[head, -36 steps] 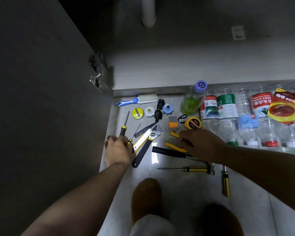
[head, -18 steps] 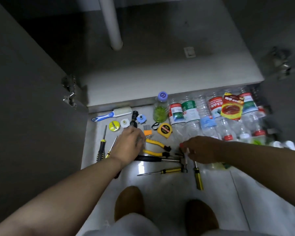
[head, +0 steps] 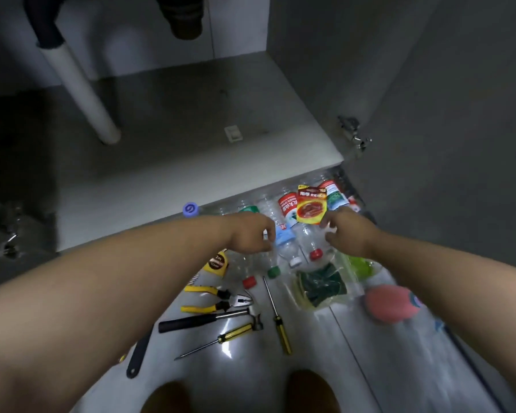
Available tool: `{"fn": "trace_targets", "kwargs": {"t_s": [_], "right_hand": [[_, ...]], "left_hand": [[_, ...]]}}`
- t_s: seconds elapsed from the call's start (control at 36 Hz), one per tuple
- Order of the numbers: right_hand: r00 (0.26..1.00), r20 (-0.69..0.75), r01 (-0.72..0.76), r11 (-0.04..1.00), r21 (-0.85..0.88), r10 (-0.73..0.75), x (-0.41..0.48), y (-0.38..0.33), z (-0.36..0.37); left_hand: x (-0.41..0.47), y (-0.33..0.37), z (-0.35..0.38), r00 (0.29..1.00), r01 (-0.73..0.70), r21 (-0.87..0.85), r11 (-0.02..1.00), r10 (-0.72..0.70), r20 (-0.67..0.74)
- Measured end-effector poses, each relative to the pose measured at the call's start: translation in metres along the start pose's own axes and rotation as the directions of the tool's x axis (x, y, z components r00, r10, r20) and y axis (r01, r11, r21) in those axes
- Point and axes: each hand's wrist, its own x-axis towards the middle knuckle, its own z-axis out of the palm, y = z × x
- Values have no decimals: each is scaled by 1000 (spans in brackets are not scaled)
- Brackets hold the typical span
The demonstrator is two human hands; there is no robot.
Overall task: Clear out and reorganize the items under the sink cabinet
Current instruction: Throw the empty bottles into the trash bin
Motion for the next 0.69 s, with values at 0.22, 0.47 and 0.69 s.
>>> {"fn": "trace_targets", "kwargs": {"t_s": [0.22, 0.47, 0.69], "right_hand": [[990, -55, -129, 991, 30, 131, 60, -1, 14], [984, -86, -167, 973, -157, 155, 85, -7, 44], [977, -193, -82, 996, 33, 87, 58, -15, 51]], "left_hand": [[23, -8, 20, 991, 53, -328, 943, -89, -96], [21, -18, 55, 984, 80, -572, 816, -157, -86], [27, -17, 56, 960, 146, -747, 648, -275, -51]]}}
